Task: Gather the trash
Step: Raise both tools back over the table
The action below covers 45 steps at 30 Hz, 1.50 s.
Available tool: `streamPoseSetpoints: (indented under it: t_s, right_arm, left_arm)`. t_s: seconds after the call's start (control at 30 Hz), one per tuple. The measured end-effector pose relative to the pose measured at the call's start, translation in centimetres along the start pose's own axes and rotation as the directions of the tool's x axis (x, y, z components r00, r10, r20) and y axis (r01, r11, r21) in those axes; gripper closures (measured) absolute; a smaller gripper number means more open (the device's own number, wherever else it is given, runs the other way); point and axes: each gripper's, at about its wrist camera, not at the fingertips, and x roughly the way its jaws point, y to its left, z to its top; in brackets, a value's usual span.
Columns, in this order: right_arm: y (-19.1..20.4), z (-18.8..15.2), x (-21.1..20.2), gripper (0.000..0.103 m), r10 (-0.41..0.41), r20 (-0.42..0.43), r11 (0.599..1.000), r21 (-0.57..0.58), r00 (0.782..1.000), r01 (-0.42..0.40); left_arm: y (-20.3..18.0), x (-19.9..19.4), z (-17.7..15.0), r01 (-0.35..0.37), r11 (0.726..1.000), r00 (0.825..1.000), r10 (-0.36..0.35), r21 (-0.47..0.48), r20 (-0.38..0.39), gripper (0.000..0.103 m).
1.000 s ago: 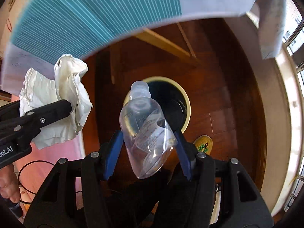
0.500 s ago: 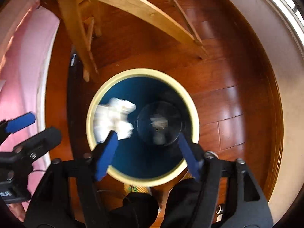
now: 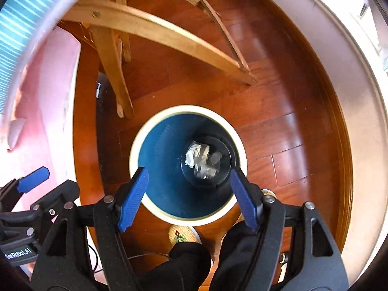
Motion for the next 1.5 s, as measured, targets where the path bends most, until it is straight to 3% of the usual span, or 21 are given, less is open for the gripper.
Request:
streamPoseSetpoints:
  t_s: [0.27,0.6,0.83,1.13,1.37,1.5]
  right_arm:
    - [2.5,0.7,-7.8,0.035,-0.007,0.021,1.0,0.008,1.0,0.007]
    - [7.5,0.3,-22.7,0.035,0.022,0.099,0.999,-0.031,0.995,-0.019]
    - [11.3,0.9,-31.4,0.035,0.046,0.204,0.995,-0.098,0.978,-0.026]
    - [17.8,3.5,-39.6,0.035,0.032,0.411,0.96,-0.266,0.911,0.086]
    - [21.7,8.2,-41.3,0.035,0.07,0.437,0.938,-0.334,0.897,0.089]
    - [23.2,11.1,-40.2,0.035,0.081,0.431,0.918,-0.384,0.899,0.101]
  left_arm:
    - [1.1,-8.4,-0.1,0.024,1.0,1.0,-0.024,-0.02,0.018,0.01]
    - [3.1,-22.9,0.1,0.062,0.998,0.991,-0.063,0.007,0.115,0.01]
    - [5.1,-32.6,1.6,0.057,0.998,0.961,-0.064,0.034,0.271,0.01]
    - [7.8,-40.6,5.3,0.032,0.999,0.902,-0.048,0.044,0.428,0.01]
    - [8.9,-43.5,8.3,-0.001,0.999,0.867,-0.016,0.034,0.498,0.01]
    - [9.5,-43.1,10.3,-0.018,1.0,0.873,0.019,-0.008,0.488,0.01]
